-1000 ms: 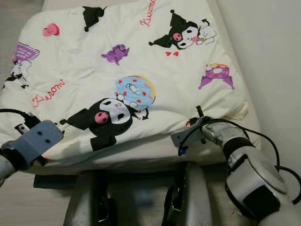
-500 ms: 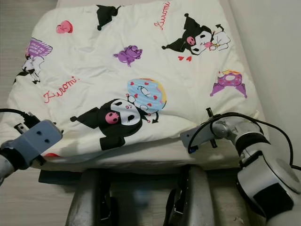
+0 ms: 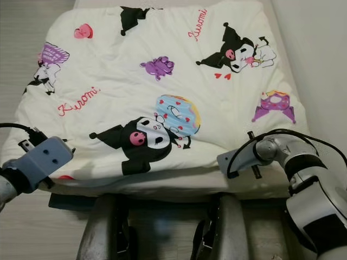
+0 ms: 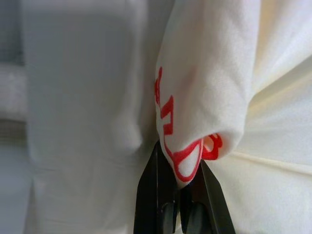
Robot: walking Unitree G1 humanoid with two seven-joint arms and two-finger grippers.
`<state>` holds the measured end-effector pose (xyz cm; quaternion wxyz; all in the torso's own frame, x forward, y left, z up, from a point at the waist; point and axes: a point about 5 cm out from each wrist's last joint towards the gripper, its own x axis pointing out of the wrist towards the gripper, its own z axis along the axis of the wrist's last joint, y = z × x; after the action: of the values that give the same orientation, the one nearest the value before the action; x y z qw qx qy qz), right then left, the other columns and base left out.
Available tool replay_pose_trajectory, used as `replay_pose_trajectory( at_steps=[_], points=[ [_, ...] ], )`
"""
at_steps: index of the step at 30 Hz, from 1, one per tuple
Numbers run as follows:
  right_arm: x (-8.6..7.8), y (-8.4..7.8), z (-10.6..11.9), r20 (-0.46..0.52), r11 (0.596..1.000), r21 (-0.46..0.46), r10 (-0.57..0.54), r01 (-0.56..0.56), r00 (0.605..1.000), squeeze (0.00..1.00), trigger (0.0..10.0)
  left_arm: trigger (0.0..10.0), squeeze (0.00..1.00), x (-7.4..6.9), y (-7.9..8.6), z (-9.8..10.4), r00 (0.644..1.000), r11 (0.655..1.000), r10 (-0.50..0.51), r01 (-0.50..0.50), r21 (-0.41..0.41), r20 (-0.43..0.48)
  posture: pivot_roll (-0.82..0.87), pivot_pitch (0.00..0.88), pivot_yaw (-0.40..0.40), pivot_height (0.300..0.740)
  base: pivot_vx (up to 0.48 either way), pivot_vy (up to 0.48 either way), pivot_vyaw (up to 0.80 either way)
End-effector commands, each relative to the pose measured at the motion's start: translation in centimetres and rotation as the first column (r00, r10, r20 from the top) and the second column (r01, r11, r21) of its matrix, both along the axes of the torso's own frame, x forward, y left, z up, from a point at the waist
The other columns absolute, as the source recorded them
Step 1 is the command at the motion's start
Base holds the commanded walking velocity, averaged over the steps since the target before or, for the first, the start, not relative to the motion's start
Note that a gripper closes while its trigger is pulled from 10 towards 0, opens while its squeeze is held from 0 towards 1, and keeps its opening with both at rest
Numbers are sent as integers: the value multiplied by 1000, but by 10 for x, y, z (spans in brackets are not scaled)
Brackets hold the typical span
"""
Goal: Clean up the room
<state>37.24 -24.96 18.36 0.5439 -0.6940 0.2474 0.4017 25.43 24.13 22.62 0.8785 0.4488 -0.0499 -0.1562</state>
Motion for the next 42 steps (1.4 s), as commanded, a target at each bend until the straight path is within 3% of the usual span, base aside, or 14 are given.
replay_pose_trajectory(
  at_steps=[1,5,10,15,19,25,28,32,38,41,42],
  points=[
    [-50,-42,-63,-408,983,-165,-143,82,902,0,0,10000,0,-2,-2,-8,999,1000,-17,17,-4,-30,85,500,-39,564,0,0,0],
    [-55,-46,-64,-467,979,-189,-155,73,870,0,0,10000,0,-3,-3,-8,999,1000,-20,20,-2,-30,84,498,-41,564,0,0,0],
    [-66,-57,-63,-563,966,-247,-207,77,800,0,0,10000,0,-3,-3,-8,999,1000,-24,24,3,-33,88,497,-42,564,0,0,0],
    [-72,-65,-63,-592,953,-291,-251,88,766,0,0,10000,0,-3,-2,-7,999,1000,-24,25,5,-34,88,494,-40,564,0,0,0],
    [-84,-84,-59,-627,916,-385,-348,111,697,0,0,10000,0,-2,-4,-7,999,1000,-30,31,6,-35,86,491,-39,564,0,0,0],
    [-93,-94,-59,-657,892,-434,-411,129,632,0,0,10000,0,-2,-4,-8,999,999,-35,35,7,-38,88,490,-39,564,0,0,0],
    [-95,-96,-59,-660,889,-439,-418,131,624,0,0,10000,0,-2,-4,-8,999,999,-35,36,7,-38,88,490,-39,564,0,0,0],
    [-102,-102,-59,-678,868,-479,-460,130,574,0,0,10000,0,-3,-5,-8,998,999,-40,41,13,-43,91,489,-37,564,0,0,0],
    [-104,-103,-59,-690,864,-487,-469,126,551,0,0,10000,0,-3,-5,-8,998,999,-41,42,16,-44,91,488,-38,564,0,0,0],
    [-102,-100,-61,-685,878,-462,-441,122,581,0,0,10000,0,-2,-5,-8,998,999,-41,42,19,-44,93,486,-38,564,0,0,0],
    [-97,-95,-63,-666,894,-425,-413,139,621,0,3176,10000,0,-2,-5,-8,998,999,-41,42,20,-43,94,486,-38,564,0,0,0]
  ],
)
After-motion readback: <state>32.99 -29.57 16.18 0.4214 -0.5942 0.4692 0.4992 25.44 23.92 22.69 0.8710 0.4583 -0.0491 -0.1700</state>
